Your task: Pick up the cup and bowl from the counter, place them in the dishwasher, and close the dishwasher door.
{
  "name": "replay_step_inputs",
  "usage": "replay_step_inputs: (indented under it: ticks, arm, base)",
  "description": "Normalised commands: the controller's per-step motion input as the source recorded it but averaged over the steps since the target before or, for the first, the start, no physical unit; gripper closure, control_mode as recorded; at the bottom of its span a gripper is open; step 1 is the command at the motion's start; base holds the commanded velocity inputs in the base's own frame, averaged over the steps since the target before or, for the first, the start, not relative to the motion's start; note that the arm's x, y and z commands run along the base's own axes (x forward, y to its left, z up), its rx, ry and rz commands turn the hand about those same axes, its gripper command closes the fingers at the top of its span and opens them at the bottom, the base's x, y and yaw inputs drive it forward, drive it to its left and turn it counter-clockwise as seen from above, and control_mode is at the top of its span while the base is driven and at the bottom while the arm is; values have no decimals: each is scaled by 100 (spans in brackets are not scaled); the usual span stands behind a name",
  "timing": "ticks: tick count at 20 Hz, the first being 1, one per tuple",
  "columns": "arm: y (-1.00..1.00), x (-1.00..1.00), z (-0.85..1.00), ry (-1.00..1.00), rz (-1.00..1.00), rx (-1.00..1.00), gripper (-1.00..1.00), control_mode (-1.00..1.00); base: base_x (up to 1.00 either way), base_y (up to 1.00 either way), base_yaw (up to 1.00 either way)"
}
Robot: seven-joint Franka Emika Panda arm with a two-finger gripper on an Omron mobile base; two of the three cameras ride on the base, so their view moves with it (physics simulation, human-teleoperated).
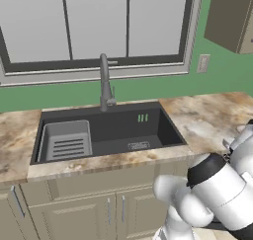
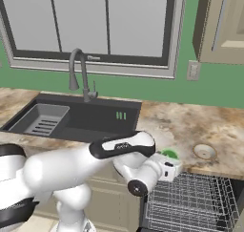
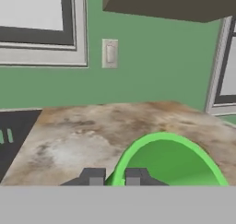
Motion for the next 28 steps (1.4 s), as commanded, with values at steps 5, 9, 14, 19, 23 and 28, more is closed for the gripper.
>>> replay_step_inputs:
  ticks: [5, 9, 14, 19, 23, 28]
  arm:
    - [-57, -13, 0, 0, 23, 0, 100, -100]
    - [-10, -16, -1, 0, 27, -4, 100, -100]
    - [5, -31, -14, 0, 28, -4, 100, -100]
    - [17, -25, -9, 0, 25, -3, 100, -100]
    - [23, -9, -3, 0, 10, -4, 100, -100]
    - [54, 0, -15, 0, 0, -12, 100, -100]
  base:
    - [0, 0, 0]
    - [0, 0, 0]
    - [0, 0, 0]
    - [0, 0, 0]
    - [0, 0, 0]
    - [0, 0, 0]
